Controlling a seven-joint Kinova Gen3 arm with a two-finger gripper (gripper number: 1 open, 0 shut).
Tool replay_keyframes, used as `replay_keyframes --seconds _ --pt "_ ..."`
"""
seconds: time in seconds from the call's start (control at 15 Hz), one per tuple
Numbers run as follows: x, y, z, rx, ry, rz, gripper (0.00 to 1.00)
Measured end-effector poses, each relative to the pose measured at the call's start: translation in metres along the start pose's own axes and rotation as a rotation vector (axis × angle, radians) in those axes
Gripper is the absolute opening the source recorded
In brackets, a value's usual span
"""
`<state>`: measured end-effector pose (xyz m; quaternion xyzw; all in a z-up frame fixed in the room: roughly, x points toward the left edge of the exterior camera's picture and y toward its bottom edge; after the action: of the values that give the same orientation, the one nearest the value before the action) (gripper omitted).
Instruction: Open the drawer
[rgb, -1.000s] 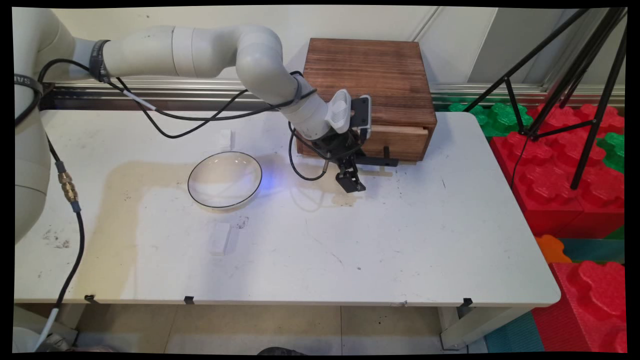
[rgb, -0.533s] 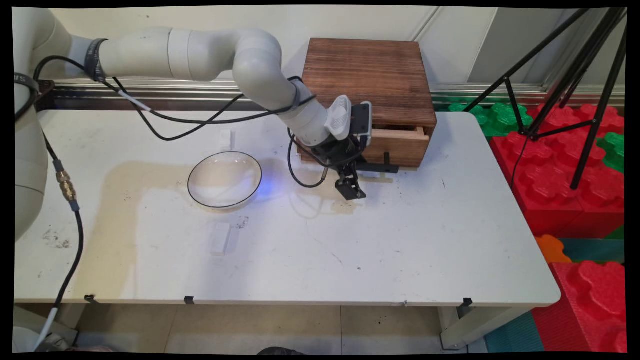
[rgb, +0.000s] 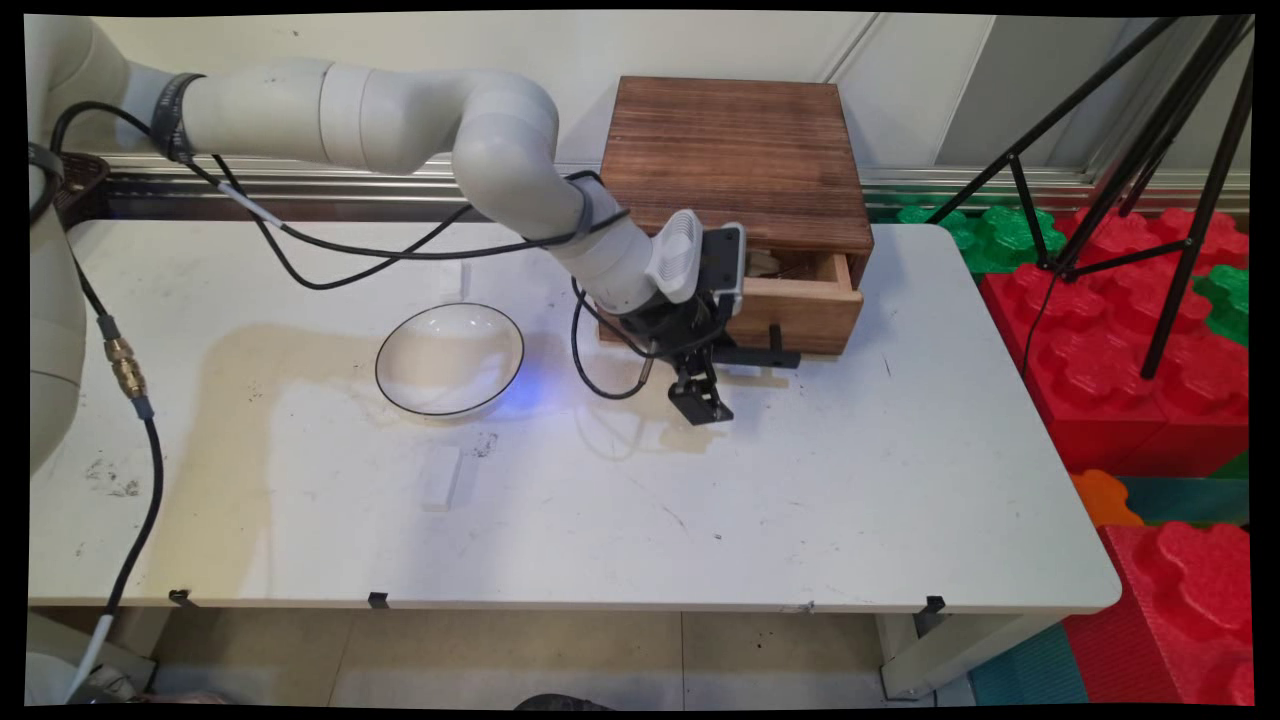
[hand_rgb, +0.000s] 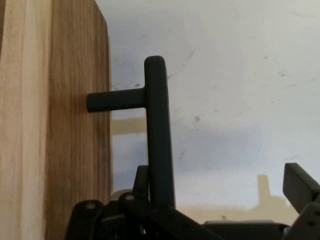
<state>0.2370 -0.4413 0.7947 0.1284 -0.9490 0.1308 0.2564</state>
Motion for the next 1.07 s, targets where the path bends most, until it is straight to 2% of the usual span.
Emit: replay_keyframes --seconds 1.07 --pt "0.004 0.054 -0.006 -0.054 0.027 0.019 1.0"
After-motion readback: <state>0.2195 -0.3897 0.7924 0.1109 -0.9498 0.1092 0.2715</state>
